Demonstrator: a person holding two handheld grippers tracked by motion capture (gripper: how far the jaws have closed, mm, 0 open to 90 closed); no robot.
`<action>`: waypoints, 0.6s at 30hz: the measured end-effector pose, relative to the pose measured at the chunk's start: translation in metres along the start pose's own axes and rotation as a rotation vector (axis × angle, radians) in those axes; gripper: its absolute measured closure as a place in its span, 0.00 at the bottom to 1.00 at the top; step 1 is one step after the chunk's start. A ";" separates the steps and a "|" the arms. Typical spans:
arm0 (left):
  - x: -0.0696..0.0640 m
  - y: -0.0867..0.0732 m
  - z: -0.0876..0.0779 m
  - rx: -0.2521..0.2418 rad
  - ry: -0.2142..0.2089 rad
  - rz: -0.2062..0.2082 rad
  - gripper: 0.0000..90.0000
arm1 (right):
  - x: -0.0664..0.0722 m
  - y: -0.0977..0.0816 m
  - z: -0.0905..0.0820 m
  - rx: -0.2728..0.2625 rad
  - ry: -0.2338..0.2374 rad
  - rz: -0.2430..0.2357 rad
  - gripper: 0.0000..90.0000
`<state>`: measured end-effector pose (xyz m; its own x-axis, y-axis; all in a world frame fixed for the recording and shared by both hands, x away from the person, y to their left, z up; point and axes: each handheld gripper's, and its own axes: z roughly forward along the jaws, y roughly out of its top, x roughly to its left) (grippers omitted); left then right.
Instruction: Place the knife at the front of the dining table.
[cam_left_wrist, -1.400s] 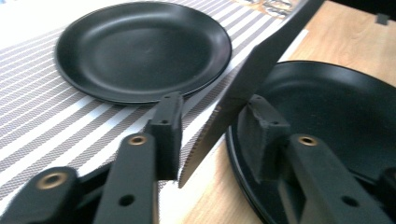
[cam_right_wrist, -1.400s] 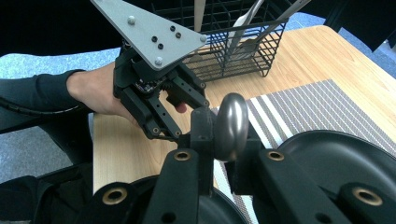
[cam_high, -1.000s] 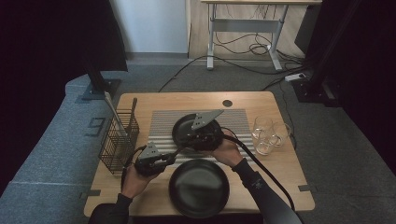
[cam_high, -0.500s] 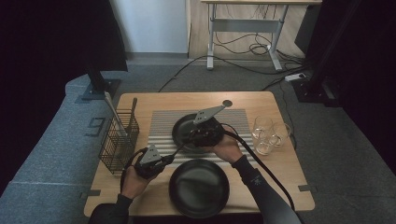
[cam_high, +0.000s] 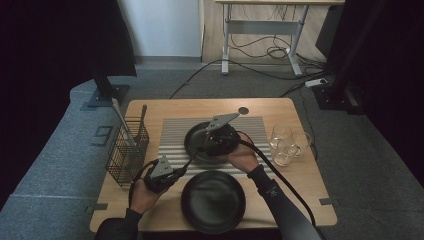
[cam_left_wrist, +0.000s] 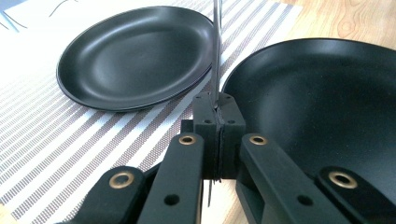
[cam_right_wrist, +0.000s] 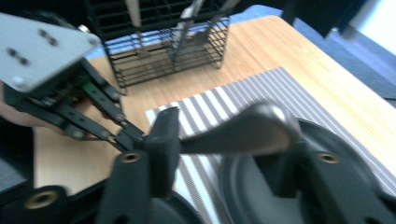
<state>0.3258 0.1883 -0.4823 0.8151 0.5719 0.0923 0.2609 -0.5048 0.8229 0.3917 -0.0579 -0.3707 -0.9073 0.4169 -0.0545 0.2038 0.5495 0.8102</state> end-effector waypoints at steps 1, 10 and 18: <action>0.001 0.000 0.000 -0.002 0.000 -0.007 0.99 | 0.000 0.000 0.001 -0.001 -0.013 0.007 0.51; -0.001 0.000 0.000 0.012 0.001 -0.007 0.99 | -0.003 -0.002 0.009 -0.045 -0.106 0.071 0.37; 0.001 0.000 -0.003 -0.008 0.004 -0.020 0.99 | -0.010 -0.008 0.012 -0.021 -0.156 0.091 0.36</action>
<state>0.3252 0.1911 -0.4805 0.8076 0.5844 0.0787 0.2726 -0.4883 0.8290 0.4035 -0.0580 -0.3836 -0.8170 0.5726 -0.0687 0.2737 0.4899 0.8277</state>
